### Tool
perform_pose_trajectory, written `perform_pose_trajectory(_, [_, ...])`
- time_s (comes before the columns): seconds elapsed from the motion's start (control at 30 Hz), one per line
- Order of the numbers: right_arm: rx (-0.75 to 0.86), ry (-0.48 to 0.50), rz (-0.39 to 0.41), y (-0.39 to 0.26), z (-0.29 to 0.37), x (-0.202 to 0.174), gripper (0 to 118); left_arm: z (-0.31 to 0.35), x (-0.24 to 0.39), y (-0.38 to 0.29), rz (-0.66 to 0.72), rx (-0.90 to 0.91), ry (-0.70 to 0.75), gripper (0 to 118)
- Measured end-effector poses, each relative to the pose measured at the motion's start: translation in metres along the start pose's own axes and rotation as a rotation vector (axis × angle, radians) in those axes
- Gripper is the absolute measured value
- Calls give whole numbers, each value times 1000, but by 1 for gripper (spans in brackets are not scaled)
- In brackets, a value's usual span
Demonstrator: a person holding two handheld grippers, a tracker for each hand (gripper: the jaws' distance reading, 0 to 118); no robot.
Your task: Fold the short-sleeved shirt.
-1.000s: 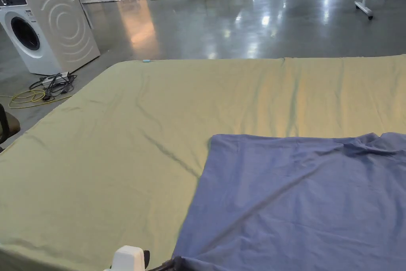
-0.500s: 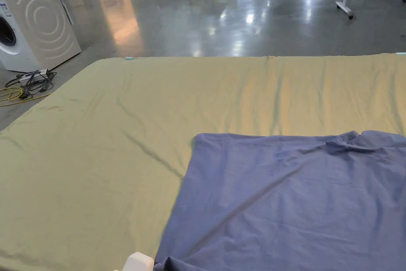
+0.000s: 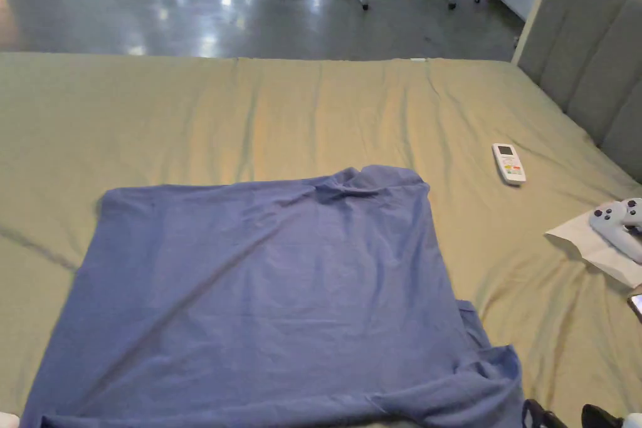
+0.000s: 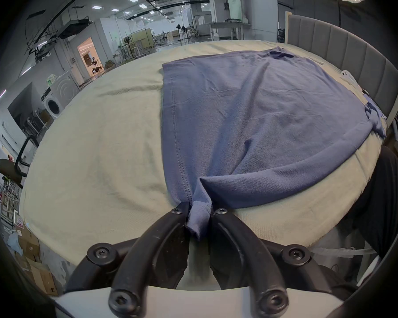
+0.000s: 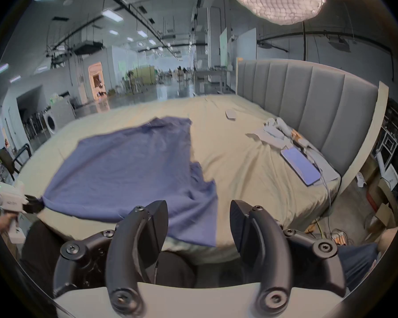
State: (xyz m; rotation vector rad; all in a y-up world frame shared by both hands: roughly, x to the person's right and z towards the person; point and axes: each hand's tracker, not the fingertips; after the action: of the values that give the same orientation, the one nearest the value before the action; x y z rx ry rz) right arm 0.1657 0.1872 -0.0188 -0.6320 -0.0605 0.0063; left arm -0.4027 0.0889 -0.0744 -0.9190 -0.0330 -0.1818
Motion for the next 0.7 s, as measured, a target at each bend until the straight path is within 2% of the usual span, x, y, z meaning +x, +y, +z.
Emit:
perform_pose_trajectory(0.07, [-52,-6,-39,-13,-19,9,59,-2,-2,-2,17,0,5,16])
perform_pose_trajectory(0.2, [-147,46,-133,-39,-55,22,59,2,2,-4,25,10,7,16])
perform_pose_trajectory(0.3, [-161,74,-161,-45,-76,24,59,-1,-3,-4,31,5,2,16])
perform_pose_trajectory(0.4, [-193,88,-135,-39,-91,15,55,-1,-3,-5,34,6,5,16])
perform_pose_trajectory(0.5, [-225,75,-50,-33,-100,3,50,-2,-3,-10,43,22,13,16])
perform_pose_trajectory(0.53, [-236,68,-28,-31,-101,0,47,-2,-4,-11,47,27,15,16])
perform_pose_trajectory(0.57, [-234,68,-27,-29,-99,-2,38,3,-3,-10,51,31,16,16])
perform_pose_trajectory(0.63, [-224,73,-32,-34,-102,2,9,4,-3,-11,53,39,21,16])
perform_pose_trajectory(0.7, [-216,68,-42,-33,-97,2,4,5,-1,-14,21,70,42,14])
